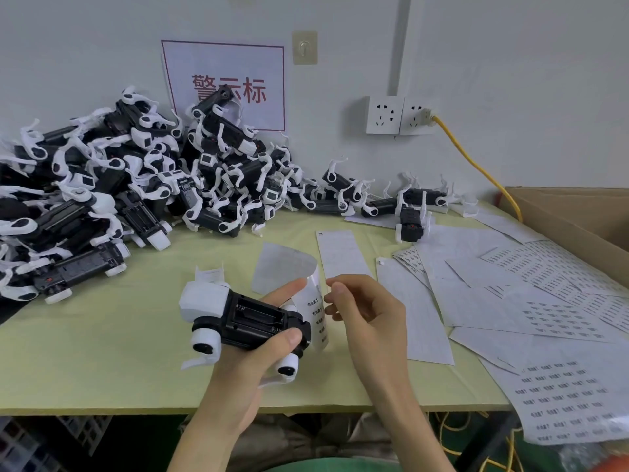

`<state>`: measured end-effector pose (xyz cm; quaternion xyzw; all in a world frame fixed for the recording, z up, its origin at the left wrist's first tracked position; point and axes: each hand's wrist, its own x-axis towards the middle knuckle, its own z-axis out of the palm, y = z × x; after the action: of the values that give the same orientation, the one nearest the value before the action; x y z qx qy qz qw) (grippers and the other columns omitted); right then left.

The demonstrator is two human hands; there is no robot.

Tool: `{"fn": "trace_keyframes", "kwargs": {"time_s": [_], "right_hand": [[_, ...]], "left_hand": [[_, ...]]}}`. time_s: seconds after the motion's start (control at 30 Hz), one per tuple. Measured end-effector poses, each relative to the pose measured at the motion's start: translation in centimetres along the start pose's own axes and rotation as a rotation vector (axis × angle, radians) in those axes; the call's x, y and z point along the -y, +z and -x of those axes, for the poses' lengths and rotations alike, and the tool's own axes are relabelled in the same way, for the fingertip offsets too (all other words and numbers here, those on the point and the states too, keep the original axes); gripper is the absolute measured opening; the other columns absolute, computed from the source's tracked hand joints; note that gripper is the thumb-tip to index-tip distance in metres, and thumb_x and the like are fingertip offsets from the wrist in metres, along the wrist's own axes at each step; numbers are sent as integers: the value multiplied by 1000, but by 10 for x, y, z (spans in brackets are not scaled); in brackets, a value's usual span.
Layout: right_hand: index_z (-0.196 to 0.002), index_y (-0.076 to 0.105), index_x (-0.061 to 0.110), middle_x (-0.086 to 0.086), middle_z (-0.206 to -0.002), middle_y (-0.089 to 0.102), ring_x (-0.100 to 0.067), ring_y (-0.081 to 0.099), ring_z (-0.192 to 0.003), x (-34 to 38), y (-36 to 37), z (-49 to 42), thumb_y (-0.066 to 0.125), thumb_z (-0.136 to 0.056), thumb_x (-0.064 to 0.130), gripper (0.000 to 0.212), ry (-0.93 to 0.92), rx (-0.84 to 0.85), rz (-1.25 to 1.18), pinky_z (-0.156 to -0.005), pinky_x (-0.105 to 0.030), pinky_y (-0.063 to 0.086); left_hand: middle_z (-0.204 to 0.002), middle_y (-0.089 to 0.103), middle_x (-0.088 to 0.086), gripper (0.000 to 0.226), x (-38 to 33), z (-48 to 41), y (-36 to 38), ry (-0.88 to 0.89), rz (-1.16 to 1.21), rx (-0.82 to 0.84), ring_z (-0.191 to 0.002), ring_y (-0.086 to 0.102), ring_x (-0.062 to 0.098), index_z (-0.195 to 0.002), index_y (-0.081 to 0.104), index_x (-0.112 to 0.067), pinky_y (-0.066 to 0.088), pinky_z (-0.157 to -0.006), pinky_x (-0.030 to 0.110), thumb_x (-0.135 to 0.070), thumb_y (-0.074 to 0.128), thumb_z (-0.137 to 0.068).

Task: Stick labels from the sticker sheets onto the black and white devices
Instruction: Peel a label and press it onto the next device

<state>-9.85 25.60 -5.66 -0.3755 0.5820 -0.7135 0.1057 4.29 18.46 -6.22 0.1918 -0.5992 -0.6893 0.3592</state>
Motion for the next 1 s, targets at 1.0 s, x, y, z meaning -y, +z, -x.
{"fn": "trace_keyframes", "kwargs": {"time_s": [1.0], "right_hand": [[-86, 71, 32, 1, -82, 74, -16, 71, -70, -6, -3, -3, 69, -93, 4, 29, -61, -165, -50, -68, -23, 56]], "left_hand": [[-110, 73, -11, 59, 8, -11, 2, 53, 131, -142, -106, 69, 5, -118, 73, -44, 53, -61, 15, -43, 79, -59]]}}
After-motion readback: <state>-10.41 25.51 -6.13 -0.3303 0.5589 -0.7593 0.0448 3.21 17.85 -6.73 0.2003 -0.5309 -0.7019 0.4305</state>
